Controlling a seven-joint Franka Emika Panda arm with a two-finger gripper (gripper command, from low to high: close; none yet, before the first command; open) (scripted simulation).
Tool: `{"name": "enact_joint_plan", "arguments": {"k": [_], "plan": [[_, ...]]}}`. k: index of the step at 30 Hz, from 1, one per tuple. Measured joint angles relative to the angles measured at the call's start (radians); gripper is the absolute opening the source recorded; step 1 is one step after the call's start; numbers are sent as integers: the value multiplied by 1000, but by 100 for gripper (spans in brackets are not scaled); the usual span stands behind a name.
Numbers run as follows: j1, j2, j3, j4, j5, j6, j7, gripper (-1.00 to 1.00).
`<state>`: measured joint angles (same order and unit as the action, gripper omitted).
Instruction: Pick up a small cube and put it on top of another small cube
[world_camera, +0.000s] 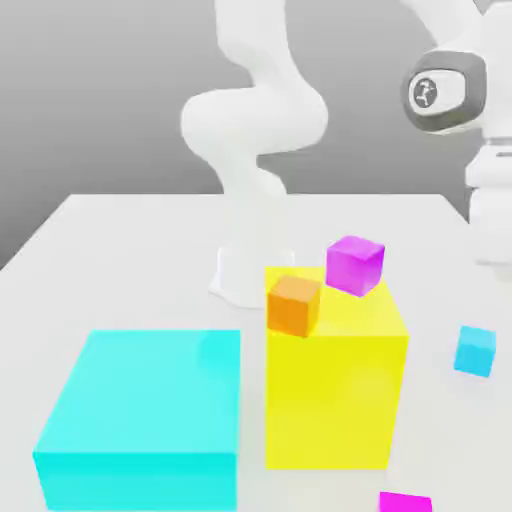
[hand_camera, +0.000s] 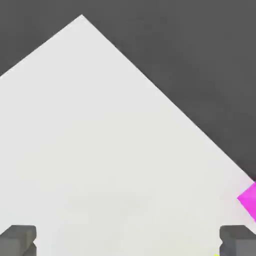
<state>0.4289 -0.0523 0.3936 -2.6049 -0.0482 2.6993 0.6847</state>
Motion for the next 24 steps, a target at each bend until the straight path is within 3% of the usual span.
{"name": "enact_joint_plan", "arguments": {"k": [5, 10, 11, 18, 24], "plan": [[104, 194, 21, -55, -132, 99, 64, 0], [256, 375, -158, -23, -303, 232, 190, 0], [275, 396, -182, -18, -321, 248, 204, -100], [273, 394, -179, -19, -322, 246, 205, -100], [181, 207, -50, -56, -109, 103, 44, -100]]}}
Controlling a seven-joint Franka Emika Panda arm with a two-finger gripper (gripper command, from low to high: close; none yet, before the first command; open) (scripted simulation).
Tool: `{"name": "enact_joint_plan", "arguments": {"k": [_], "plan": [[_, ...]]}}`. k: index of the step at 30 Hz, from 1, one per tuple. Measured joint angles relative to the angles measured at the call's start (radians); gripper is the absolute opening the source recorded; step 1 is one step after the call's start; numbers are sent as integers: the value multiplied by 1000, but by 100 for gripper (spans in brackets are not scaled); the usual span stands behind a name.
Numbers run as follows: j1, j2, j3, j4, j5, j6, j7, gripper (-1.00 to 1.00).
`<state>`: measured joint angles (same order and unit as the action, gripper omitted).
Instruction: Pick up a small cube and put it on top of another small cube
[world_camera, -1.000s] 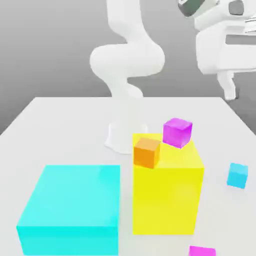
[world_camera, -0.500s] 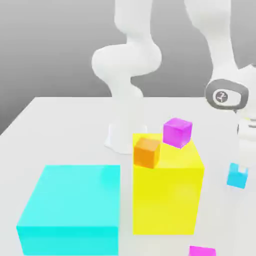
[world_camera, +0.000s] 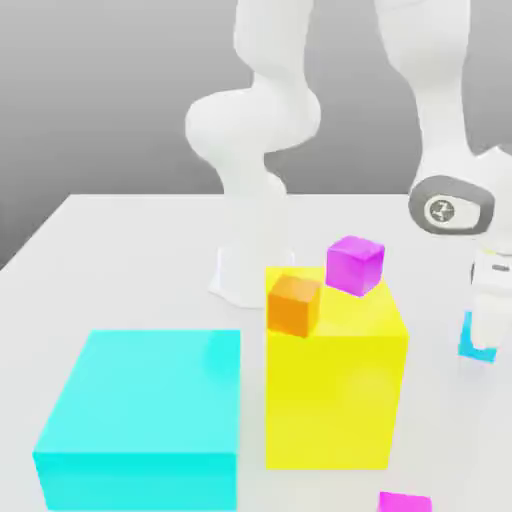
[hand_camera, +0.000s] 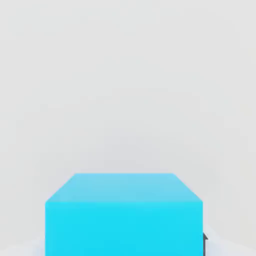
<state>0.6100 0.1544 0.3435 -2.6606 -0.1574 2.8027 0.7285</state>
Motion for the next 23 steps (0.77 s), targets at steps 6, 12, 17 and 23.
{"name": "enact_joint_plan", "arguments": {"k": [6, 12, 17, 23], "plan": [[-127, 28, -90, 155, 60, -122, -75, -100], [-268, 88, -205, 336, 103, -239, -141, -100], [-368, 162, -286, 463, 131, -289, -184, -100], [-371, 257, -298, 475, 125, -208, -182, 100]]}}
